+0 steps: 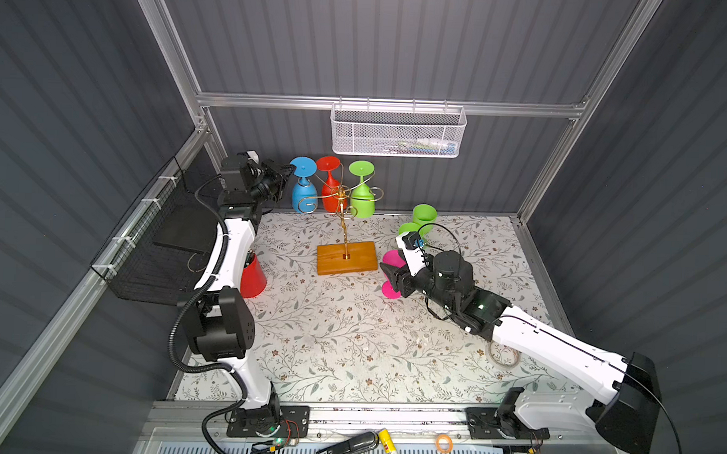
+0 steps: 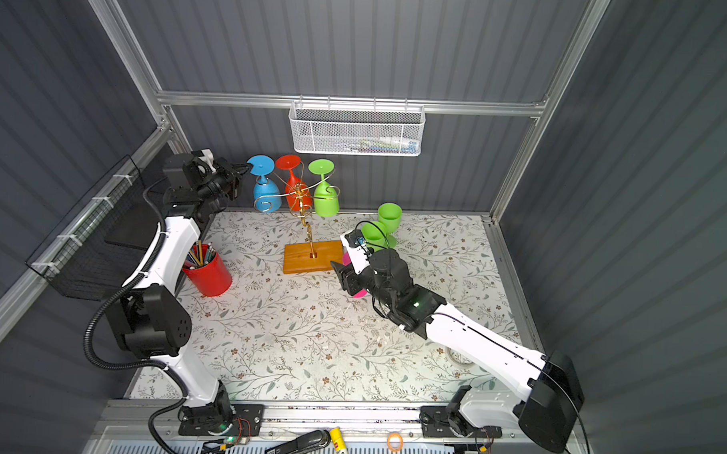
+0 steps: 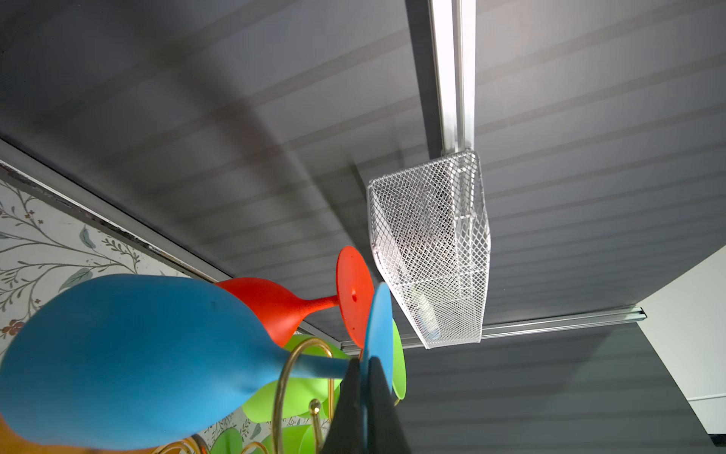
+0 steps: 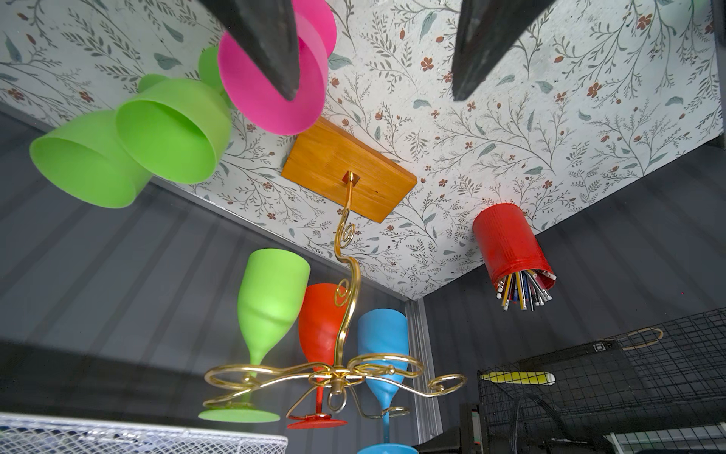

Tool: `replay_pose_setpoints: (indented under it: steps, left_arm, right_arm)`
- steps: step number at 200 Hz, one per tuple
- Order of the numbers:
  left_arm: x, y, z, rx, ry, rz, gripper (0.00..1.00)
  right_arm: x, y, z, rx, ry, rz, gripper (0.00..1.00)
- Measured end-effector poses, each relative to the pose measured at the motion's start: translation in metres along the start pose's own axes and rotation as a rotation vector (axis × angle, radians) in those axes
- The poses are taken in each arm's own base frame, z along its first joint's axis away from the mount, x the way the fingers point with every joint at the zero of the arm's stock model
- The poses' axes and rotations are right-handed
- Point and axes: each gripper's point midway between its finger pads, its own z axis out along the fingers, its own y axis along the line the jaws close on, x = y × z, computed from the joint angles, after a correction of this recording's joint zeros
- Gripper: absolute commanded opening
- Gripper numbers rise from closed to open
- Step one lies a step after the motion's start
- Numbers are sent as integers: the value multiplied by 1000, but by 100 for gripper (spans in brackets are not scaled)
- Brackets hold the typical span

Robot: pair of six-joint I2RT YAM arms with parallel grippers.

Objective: Take the wine glass off the wine glass rack
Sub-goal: 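Lift the blue glass off the rack arm with the left gripper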

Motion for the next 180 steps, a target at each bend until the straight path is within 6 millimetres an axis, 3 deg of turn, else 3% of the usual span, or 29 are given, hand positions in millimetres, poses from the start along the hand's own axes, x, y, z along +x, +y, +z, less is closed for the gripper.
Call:
replay_pose_setpoints:
  steps: [35, 104, 151, 180]
  left_arm:
    - [9, 4, 10, 11, 36, -4, 0]
    - [32, -7, 18, 46, 104, 5, 0]
    - [43, -2, 7, 30, 127, -4, 0]
    - [47, -11, -4, 34, 128, 13, 0]
  right_arm:
    - [0, 1, 0, -1, 0, -4, 63]
    - [0, 2, 0, -5, 0, -11, 63]
    - [0, 3, 0, -3, 0, -12, 63]
    - [0, 4, 0, -5, 0, -13, 63]
